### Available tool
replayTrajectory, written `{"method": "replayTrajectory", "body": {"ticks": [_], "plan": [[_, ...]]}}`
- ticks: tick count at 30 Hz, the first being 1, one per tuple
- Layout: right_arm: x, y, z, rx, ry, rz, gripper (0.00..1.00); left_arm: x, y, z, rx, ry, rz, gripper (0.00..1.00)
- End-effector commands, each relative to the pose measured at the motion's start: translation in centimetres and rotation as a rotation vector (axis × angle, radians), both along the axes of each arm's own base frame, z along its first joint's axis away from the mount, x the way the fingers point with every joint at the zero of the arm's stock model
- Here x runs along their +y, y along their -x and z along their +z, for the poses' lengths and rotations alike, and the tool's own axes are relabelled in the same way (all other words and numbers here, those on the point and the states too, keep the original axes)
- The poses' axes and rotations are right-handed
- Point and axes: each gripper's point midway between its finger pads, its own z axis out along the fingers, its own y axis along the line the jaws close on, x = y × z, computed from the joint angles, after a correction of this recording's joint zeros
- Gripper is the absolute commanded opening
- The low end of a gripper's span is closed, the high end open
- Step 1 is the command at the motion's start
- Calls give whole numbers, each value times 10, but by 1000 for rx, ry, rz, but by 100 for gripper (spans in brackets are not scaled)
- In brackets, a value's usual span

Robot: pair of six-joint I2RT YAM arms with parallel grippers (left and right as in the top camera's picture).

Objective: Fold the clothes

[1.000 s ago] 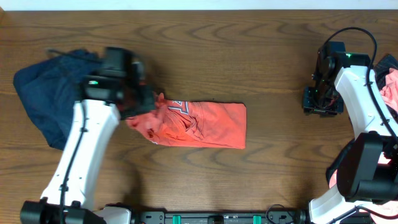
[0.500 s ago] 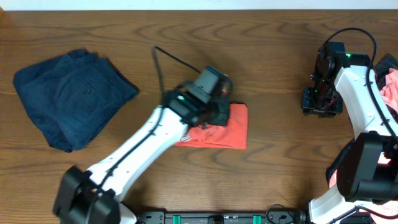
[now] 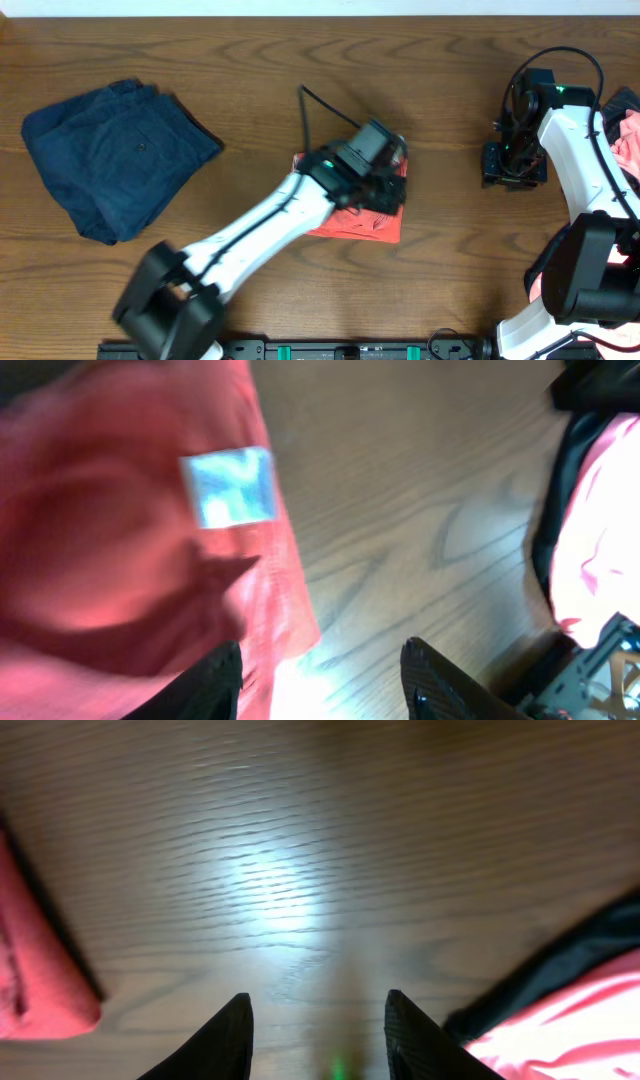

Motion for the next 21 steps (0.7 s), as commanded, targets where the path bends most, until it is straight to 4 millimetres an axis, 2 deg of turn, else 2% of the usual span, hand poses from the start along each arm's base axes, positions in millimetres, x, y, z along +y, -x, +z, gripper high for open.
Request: {"method": "replayTrajectory", "body": {"ticks": [1, 3, 5, 6, 9, 11, 14, 18, 21], "plan": [[17, -1, 7, -31, -98, 70, 41, 42, -37, 82, -221, 48, 82, 54], [29, -3, 8, -45, -170, 109, 41, 88, -52, 95, -263, -20, 208, 61], [61, -5, 16, -85, -345, 211, 41, 129, -61, 95, -252, -80, 310, 68], [79, -6, 23, -118, -452, 272, 41, 146, -63, 92, -228, -101, 350, 70], [143, -6, 60, -254, -818, 447, 39, 191, -66, 72, -130, -167, 461, 71], [170, -3, 76, -307, -939, 532, 40, 215, -65, 55, -49, -193, 546, 74], [194, 3, 72, -284, -924, 602, 44, 236, -62, 33, 80, -202, 622, 81], [220, 7, 46, -215, -756, 647, 53, 238, -61, 9, 217, -160, 626, 82], [236, 6, 33, -208, -680, 682, 54, 239, -62, -5, 259, -172, 629, 83]]}}
